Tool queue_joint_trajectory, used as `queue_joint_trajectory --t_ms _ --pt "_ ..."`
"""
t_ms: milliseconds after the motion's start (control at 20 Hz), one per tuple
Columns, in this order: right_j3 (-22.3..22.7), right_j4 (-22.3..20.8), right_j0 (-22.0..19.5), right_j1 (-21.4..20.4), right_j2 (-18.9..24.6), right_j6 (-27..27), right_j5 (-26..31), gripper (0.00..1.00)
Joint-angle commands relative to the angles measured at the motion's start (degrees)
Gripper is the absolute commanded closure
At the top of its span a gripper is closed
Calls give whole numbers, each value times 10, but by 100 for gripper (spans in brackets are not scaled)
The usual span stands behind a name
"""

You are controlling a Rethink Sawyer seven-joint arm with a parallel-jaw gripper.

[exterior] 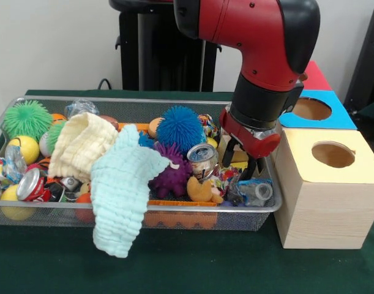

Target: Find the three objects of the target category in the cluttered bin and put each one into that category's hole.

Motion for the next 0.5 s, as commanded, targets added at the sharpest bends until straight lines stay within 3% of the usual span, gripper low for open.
queue_joint_trajectory --t_ms 50,500 --pt "28 34 0 15 42 103 -37 0" --pt "-8 5 -15 63 3 78 -71 0"
